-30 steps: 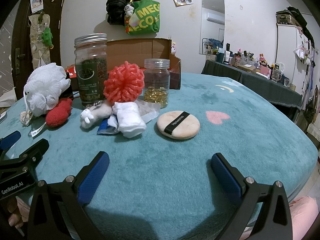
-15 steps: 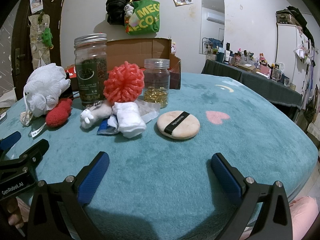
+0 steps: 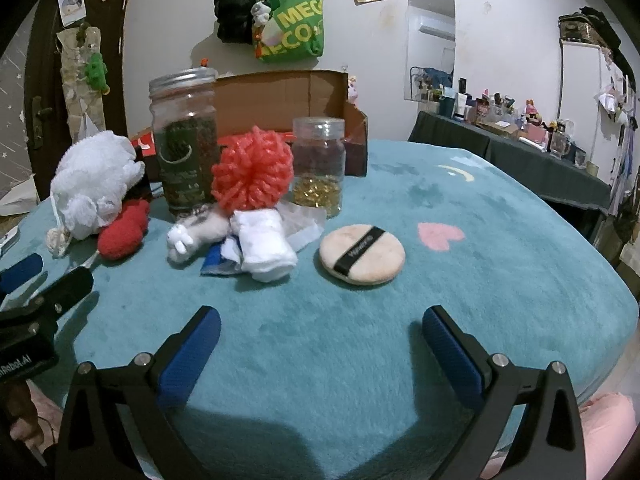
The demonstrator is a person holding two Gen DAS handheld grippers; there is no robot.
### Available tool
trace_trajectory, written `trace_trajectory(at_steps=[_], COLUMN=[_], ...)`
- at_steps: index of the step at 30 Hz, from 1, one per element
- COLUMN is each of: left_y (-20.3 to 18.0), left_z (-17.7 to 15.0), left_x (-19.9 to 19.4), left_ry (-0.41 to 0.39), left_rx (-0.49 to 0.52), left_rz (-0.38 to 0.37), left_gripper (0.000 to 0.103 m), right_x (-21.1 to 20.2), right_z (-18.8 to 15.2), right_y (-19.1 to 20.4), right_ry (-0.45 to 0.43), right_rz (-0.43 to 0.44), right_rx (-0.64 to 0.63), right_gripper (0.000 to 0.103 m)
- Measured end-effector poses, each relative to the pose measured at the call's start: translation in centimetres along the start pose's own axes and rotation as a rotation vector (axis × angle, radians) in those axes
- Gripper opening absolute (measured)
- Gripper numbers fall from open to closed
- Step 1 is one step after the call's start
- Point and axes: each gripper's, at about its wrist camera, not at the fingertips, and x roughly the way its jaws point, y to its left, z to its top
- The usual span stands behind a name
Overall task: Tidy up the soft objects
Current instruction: 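Grasp the white mesh pouf with the left tool while the right tool grasps the red knitted ball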
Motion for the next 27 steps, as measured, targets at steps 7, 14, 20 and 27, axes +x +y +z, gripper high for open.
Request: trace_trajectory(at_steps=[7,14,20,27], left_y=[0.5,0.8,1.1,1.3], left_z=[2.3,4.3,6.2,7.2], left_x=[-0.9,-0.4,0.5,2.4], left_ry=[-0.029,-0.032,-0.030,0.012], left_rx=[-0.004,-0.002,0.005,0.008], left_rz=[-0.032,-0.045,-0.055,-0.085], left_gripper=[0.103,0.103,0.103,0.095], right_x=[-1.1,-0.6,0.9,2.8], right_z=[2.2,4.9,7.0,8.3], right_y=[0.0,-0.1,-0.1,1.0], right_ry=[-0.056,-0.077,-0.061,-0.009], right_rz=[0.014,0.056,0.128,0.204], right_rx=[-0.007,-0.023,-0.023,-0.052], right_gripper=[0.103,0.103,0.099,0.077])
